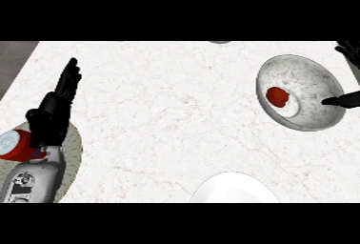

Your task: Pick the bell pepper from the plate and place it in the bowl

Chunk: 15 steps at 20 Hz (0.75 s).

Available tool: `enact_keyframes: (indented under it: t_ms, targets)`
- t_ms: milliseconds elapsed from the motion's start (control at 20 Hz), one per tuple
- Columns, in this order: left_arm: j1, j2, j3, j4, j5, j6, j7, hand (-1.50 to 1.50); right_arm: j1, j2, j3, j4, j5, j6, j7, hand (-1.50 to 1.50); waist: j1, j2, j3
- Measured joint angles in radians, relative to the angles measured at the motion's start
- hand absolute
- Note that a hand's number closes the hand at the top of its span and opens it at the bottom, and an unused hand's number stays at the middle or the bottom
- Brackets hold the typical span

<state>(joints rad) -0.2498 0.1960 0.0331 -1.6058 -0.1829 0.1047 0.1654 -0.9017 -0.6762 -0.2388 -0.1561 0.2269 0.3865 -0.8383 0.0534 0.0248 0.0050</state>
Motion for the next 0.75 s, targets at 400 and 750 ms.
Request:
enact_keyframes:
  t_ms: [400,750]
  targets:
    - [-0.009,0.002,0.01,0.001,0.005,-0.001,0.013,0.0,0.086,-0.086,0.004,-0.04,-0.019,0.096,0.0,-1.5,-0.011,0.0,0.003]
    - [0.014,-0.005,0.008,0.001,-0.002,0.006,0.0,0.0,0.17,-0.111,0.021,-0.098,-0.037,0.12,-0.015,-1.5,-0.019,-0.003,0.004]
